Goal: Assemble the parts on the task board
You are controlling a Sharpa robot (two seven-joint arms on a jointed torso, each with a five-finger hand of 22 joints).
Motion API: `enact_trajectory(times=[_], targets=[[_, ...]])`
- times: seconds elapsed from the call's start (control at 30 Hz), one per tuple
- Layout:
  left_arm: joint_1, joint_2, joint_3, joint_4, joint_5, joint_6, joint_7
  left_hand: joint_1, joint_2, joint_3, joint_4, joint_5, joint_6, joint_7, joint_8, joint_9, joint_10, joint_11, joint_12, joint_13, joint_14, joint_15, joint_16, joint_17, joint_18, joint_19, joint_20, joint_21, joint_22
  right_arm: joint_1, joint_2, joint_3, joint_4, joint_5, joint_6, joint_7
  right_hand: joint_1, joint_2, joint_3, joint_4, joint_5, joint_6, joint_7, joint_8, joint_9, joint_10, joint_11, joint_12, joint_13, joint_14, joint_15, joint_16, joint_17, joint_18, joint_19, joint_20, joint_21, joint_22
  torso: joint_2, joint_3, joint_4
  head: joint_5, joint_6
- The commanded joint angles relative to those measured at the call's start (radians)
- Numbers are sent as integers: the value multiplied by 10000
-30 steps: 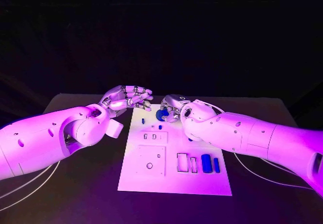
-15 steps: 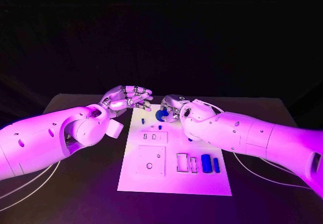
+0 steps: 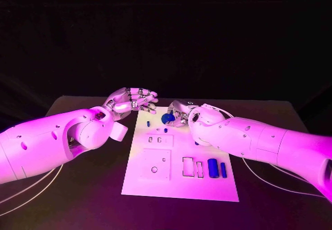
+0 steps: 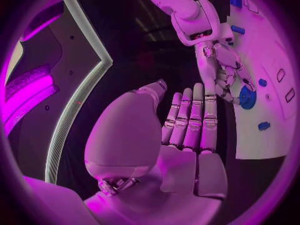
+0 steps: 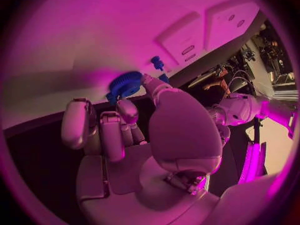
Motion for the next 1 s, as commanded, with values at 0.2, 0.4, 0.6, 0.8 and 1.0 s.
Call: enact_trajectory(times=[0.2,0.4,0.6,0.8,1.0], targets=[[7,-12,6,7,-15,73,69,-13,117,-49,22,-33,-13,488,-41,-17,-41,45,-68,-16,96,-1,-68,-9,55,62,6,14,-9,-4,-417,0,317,359,-905,354,114,202,26,29,51,292,-26,12,9,122,-51,111,192,749,39,47,1335,-57,51,32,36,113,-14,7,-25,36,13],[6,-35,5,-34,-15,71,74,-13,117,-49,22,-33,-13,488,-41,-17,-41,45,-68,-16,96,-1,-68,-9,55,62,6,14,-9,48,-853,37,796,1003,-2002,1126,282,159,77,-53,49,311,-36,-22,-10,148,-69,130,228,756,19,63,1360,-58,64,11,39,128,-17,23,-50,24,64],[4,-26,4,-82,-14,81,79,-13,117,-49,22,-33,-13,488,-41,-17,-41,45,-68,-16,96,-1,-68,-9,55,62,6,14,-9,237,-1397,116,1415,1883,-2245,1641,412,128,136,-105,303,224,-14,-119,-51,106,-54,96,207,757,27,69,1369,-56,53,9,15,120,-37,24,-48,-66,130],[3,-27,0,-90,-8,114,88,-13,117,-49,22,-33,-13,488,-41,-17,-41,45,-68,-16,96,-1,-68,-9,55,62,6,14,-9,526,-2402,172,2172,2799,-1538,1598,572,139,247,-193,403,252,-12,-149,-64,98,-53,88,218,754,30,68,1362,-54,45,12,-3,118,-101,36,-114,-131,164],[2,-75,-14,-68,-5,139,98,-20,123,-58,29,-34,-11,489,-49,-19,-42,46,-68,-23,103,0,-77,-31,53,73,4,-1,-23,700,-3651,188,2701,3595,-363,1973,909,155,556,-442,589,358,-14,-168,-77,33,-64,16,158,751,21,69,1361,-58,55,4,2,155,-169,65,-251,-132,158]])
